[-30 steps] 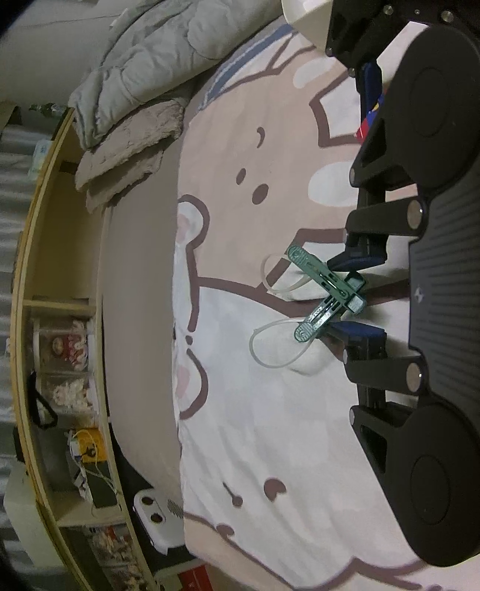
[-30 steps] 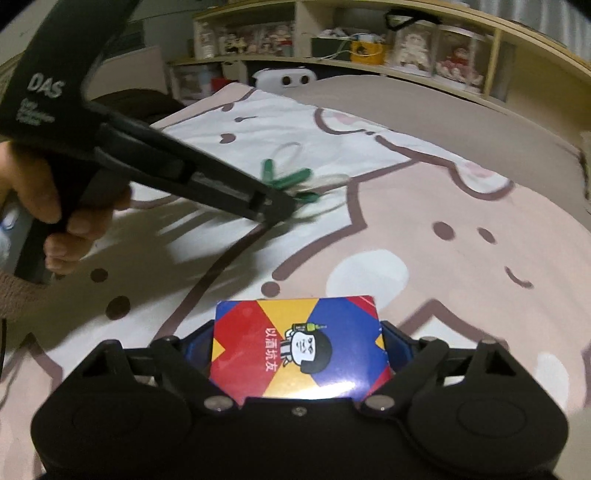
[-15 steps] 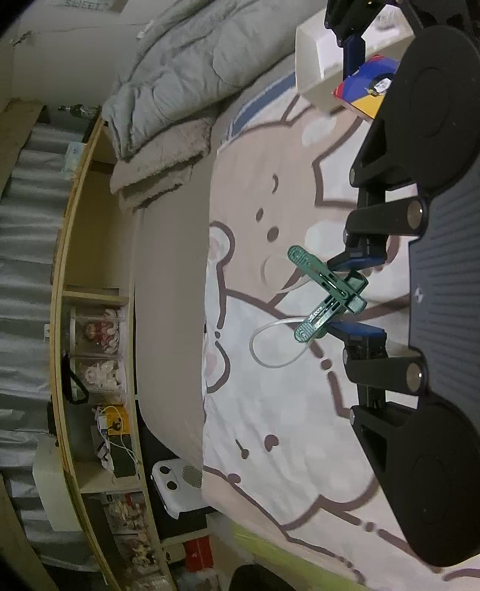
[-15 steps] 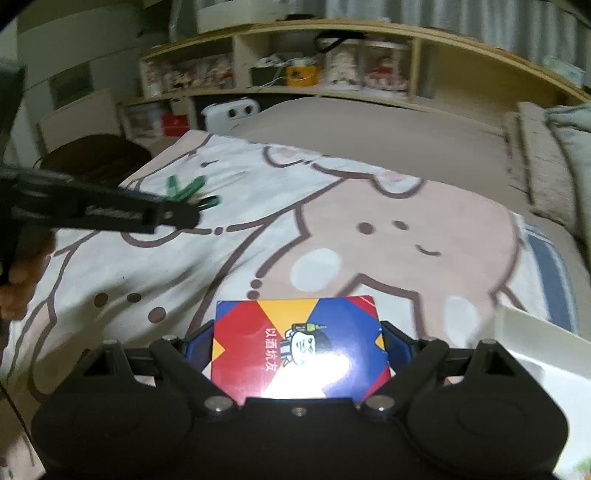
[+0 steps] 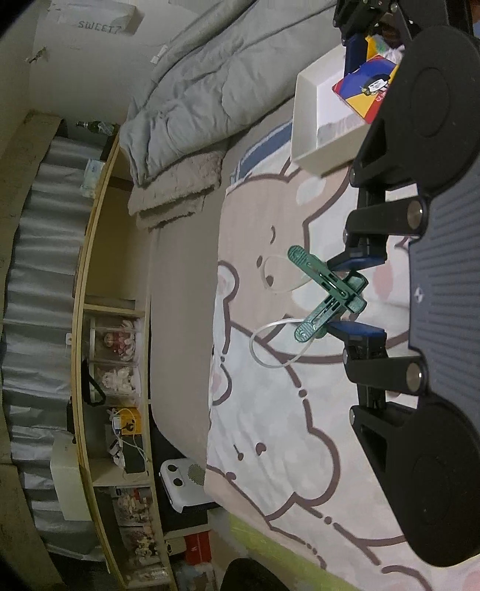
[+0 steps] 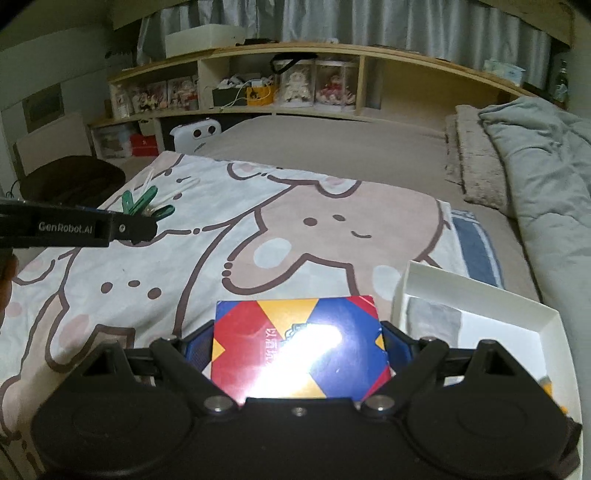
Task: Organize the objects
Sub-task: 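Lift and carry the clip with the left tool while the right tool carries the card box to the tray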
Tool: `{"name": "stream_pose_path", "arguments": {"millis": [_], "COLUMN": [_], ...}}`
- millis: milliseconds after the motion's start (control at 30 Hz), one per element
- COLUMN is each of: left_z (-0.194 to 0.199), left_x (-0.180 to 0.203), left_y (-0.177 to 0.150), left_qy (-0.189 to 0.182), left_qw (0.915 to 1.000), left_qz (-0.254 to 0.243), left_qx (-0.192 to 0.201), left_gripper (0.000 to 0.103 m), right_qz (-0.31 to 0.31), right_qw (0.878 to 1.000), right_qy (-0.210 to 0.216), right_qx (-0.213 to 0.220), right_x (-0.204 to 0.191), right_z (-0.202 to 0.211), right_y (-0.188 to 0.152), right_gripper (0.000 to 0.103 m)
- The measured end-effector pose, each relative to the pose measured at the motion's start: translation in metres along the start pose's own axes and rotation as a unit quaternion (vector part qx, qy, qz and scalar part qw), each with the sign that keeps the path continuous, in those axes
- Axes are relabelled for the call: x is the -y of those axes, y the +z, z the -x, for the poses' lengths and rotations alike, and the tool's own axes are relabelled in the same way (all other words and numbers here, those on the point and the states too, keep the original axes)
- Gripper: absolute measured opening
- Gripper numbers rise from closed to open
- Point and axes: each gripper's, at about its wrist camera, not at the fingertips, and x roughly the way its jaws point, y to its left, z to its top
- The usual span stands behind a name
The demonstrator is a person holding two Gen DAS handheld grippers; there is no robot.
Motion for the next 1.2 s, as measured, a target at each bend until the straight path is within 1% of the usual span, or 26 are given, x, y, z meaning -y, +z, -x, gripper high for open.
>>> {"name": "stream_pose_path", "arguments": {"millis": [200, 400, 533, 700, 900, 1100, 1200], "left_z": [0.005, -0.004, -0.015, -0.034, -0.063, -0.091, -0.106], "left_x": [0.024, 0.054, 0.076, 0.110, 0.146, 0.178, 0.192], "left_y": [-0.008, -0.010, -0.008, -0.004, -0.008, -0.010, -0.015], "left_qy": [-0.008, -0.019, -0.035, -0.065, -0.095, -0.125, -0.135], "left_qw": [1.0000, 0.9997, 0.9991, 0.9973, 0.9942, 0.9899, 0.9875], "left_qz": [0.000, -0.014, -0.021, -0.030, -0.038, -0.038, -0.040], "left_qx": [-0.002, -0.008, -0.013, -0.016, -0.033, -0.054, -0.070], "left_gripper": [0.031, 0.031, 0.031, 0.031, 0.031, 0.031, 0.031], "right_qz": [-0.021, -0.041, -0.045, -0.064, -0.093, -0.132, -0.126], "right_qw": [1.000, 0.999, 0.999, 0.997, 0.992, 0.986, 0.986], "right_qy": [-0.005, -0.020, -0.030, -0.050, -0.085, -0.101, -0.110], "right_qx": [0.003, 0.001, 0.004, 0.015, 0.023, 0.021, 0.011], "right_x": [0.020, 0.047, 0.065, 0.097, 0.142, 0.180, 0.193], "right_z": [0.014, 0.016, 0.015, 0.014, 0.002, -0.025, -0.041], "right_y": [-0.012, -0.019, -0.020, -0.019, -0.017, -0.017, -0.018], "right_gripper": [0.090, 0.090, 0.090, 0.090, 0.090, 0.090, 0.090]}}
